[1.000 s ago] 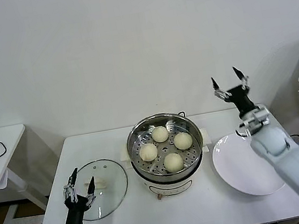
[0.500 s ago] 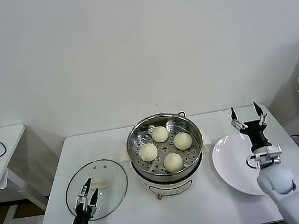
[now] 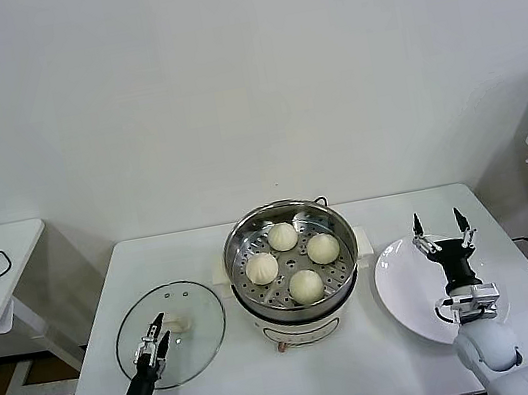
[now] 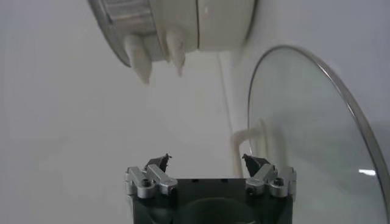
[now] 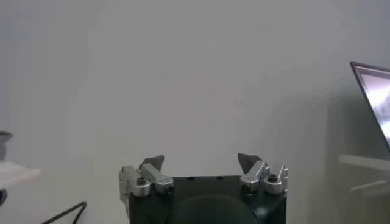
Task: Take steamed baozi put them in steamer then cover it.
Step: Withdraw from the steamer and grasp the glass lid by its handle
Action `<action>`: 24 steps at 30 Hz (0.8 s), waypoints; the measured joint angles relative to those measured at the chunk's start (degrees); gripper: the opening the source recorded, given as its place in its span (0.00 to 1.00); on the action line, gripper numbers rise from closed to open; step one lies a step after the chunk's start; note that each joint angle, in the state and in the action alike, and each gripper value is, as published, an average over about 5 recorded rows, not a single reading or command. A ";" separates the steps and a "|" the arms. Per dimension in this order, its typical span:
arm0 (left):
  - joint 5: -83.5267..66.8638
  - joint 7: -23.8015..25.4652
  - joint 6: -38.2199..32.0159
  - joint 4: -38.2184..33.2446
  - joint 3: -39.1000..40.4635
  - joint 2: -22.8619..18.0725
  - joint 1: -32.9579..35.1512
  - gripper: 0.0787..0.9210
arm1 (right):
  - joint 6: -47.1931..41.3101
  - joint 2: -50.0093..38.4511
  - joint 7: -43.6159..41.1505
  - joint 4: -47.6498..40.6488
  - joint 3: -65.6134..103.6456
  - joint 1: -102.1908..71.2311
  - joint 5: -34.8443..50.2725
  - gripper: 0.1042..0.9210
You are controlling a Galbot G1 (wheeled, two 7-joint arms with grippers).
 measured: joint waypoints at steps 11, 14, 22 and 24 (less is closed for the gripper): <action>1.05 0.45 1.52 3.74 1.27 -0.41 -4.56 0.88 | 0.01 1.24 -0.25 -0.14 0.66 -1.17 -1.24 0.88; 1.12 0.62 1.78 4.34 1.62 -0.65 -5.76 0.88 | 0.02 1.55 -0.29 -0.15 0.76 -1.40 -1.60 0.88; 1.07 1.20 2.25 5.85 2.48 -1.09 -8.46 0.88 | 0.02 2.07 -0.30 0.02 1.01 -1.70 -2.28 0.88; 1.07 1.27 2.25 6.46 2.62 -1.12 -9.11 0.88 | 0.02 2.12 -0.28 0.12 1.04 -1.76 -2.42 0.88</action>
